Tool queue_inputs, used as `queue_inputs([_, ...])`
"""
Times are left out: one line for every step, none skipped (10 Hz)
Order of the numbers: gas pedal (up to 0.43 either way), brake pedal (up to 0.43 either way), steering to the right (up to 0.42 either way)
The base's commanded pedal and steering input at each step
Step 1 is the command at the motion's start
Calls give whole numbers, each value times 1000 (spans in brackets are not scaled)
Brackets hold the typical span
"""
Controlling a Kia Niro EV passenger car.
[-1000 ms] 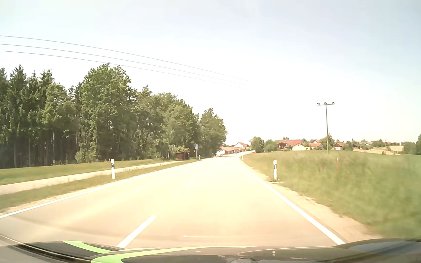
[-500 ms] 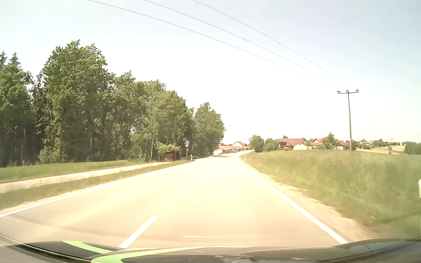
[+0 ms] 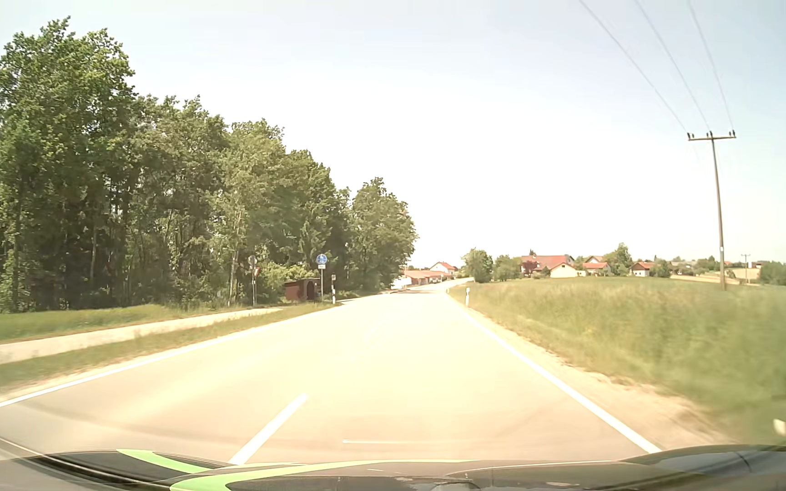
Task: Follow the waypoints while adhering to traffic rules and regulations
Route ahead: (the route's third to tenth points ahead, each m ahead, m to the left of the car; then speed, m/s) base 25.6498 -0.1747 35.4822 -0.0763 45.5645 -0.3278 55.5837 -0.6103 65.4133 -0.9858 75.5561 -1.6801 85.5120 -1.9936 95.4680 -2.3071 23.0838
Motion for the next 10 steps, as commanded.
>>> queue_inputs([0,183,6])
queue_inputs([0,183,6])
queue_inputs([0,195,6])
queue_inputs([0,207,6])
queue_inputs([0,213,6])
queue_inputs([0,213,6])
queue_inputs([0,220,6])
queue_inputs([0,220,7])
queue_inputs([0,220,7])
queue_inputs([0,220,7])
